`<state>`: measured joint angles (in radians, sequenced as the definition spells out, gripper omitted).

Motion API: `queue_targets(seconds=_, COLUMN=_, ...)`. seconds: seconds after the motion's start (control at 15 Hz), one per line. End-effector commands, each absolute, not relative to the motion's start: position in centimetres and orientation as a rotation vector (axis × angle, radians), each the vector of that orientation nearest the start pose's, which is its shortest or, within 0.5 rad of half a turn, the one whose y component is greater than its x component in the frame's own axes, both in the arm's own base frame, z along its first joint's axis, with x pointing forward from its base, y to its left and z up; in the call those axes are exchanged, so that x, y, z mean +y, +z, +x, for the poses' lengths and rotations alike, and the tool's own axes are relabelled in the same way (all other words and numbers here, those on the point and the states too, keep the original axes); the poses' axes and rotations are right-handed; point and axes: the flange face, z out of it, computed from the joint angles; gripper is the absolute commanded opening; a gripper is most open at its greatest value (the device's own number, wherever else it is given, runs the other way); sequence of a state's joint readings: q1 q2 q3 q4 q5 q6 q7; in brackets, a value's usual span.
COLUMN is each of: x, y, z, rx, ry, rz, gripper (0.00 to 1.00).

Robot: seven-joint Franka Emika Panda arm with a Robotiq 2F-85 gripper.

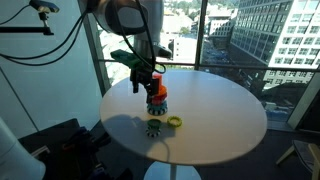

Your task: Put the dark green ring around the orange rod

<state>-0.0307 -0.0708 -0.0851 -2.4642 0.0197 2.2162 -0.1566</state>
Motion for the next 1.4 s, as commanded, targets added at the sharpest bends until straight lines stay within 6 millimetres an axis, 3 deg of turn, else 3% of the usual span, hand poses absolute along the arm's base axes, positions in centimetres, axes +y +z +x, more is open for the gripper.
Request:
queue_targets(seconds=0.0, x=-5.4, y=29.2, z=45.2, rx=-0.006, ry=0.306, rz=-3.101, gripper=1.00)
queue_targets(seconds=0.67, x=-6.0, y=23.8, z=47.5, rx=-0.070, ry=0.222, rz=-3.141, gripper=1.00)
queue_targets(seconds=1.33, x=-7.1, y=19.9, z=48.5, rx=-0.115, ry=0.195, rz=-3.150, gripper=1.00)
